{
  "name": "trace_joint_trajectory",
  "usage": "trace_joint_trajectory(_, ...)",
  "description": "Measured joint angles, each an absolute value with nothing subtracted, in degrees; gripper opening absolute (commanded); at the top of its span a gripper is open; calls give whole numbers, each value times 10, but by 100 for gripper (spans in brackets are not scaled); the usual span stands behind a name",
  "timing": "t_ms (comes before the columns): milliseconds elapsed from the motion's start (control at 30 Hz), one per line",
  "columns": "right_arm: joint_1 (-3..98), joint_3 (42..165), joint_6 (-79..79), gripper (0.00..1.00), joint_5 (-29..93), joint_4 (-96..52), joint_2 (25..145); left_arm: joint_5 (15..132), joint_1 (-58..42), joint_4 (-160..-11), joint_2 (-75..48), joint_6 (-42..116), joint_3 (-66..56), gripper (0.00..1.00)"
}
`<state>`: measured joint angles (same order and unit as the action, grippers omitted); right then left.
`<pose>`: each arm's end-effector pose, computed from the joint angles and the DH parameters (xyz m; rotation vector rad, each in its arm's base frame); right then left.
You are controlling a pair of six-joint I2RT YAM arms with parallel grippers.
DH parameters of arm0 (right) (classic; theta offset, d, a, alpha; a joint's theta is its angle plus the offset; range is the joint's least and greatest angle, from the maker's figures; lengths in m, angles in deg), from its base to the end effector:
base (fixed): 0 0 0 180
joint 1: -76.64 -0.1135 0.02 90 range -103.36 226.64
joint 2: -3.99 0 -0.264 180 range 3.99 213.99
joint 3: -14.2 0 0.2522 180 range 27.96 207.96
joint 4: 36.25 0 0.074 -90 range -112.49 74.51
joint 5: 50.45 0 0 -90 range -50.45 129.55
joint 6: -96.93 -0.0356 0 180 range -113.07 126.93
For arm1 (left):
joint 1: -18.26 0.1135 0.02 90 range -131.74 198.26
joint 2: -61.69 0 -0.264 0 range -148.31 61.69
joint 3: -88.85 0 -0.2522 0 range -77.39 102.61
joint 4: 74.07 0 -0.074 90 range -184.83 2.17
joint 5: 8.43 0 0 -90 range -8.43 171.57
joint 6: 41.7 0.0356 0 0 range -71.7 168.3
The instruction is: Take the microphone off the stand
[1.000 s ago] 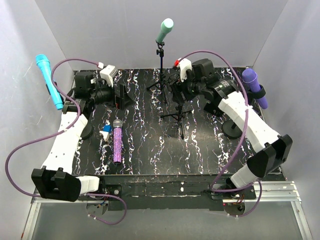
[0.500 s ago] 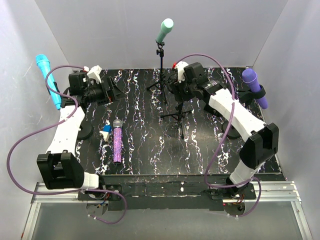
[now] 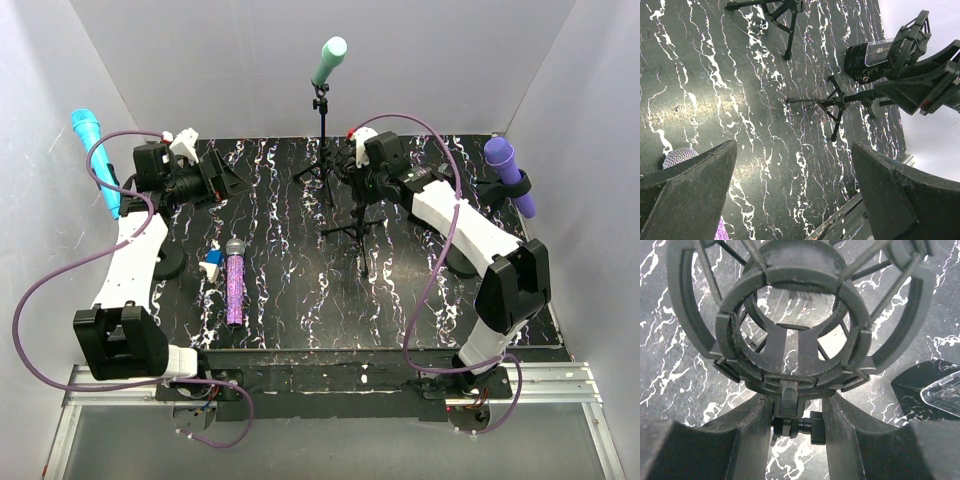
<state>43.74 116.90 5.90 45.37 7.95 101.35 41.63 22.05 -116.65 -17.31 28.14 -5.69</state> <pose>0.3295 0.2089 0.3301 -0.5657 2.1807 0.2049 0.3029 -0.0028 0.3413 -0.0575 2.1769 -0.9252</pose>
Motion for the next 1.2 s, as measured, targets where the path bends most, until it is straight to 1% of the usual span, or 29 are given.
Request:
trace_joint_trajectory(67, 441, 1165, 57, 15, 461, 63, 1013, 416, 221, -1169, -171, 282, -57, 98)
trace_joint_trajectory(233, 471, 1171, 56, 14, 497, 41, 1027, 409, 221, -1174, -162, 284, -57, 98)
trace_joint_trajectory(400, 518, 1237, 56, 13, 525, 14, 1087, 397, 221, -1175, -157, 288, -57, 98)
trace_joint_trajectory(433, 526, 1256, 56, 15, 527, 11, 1102, 394, 221, -1176, -157, 290, -57, 98)
trace_joint_trajectory(467, 534, 1275, 57, 23, 529, 7, 1118, 392, 221, -1177, -157, 293, -57, 98)
trace_joint_trajectory(567, 550, 1329, 56, 51, 524, 3, 1160, 389, 221, -1180, -157, 301, -57, 98)
trace_joint_trajectory(633, 557, 1356, 58, 65, 518, 6, 1178, 387, 221, -1182, -157, 308, -57, 98)
trace_joint_trajectory(667, 559, 1361, 57, 70, 513, 5, 1181, 387, 221, -1183, -156, 312, -57, 98)
trace_joint_trajectory(733, 560, 1363, 57, 73, 507, 8, 1178, 385, 221, -1188, -156, 323, -54, 98)
trace_joint_trajectory(867, 560, 1363, 56, 75, 493, 20, 1159, 376, 221, -1194, -156, 344, -35, 98)
trace_joint_trajectory(1033, 560, 1362, 54, 76, 422, 29, 1092, 351, 221, -1194, -177, 366, 53, 98)
trace_joint_trajectory(1133, 560, 1350, 45, 77, 366, -11, 1041, 337, 221, -1185, -203, 371, 103, 98)
trace_joint_trajectory(1200, 560, 1324, 35, 77, 327, -73, 1004, 331, 221, -1180, -222, 373, 118, 98)
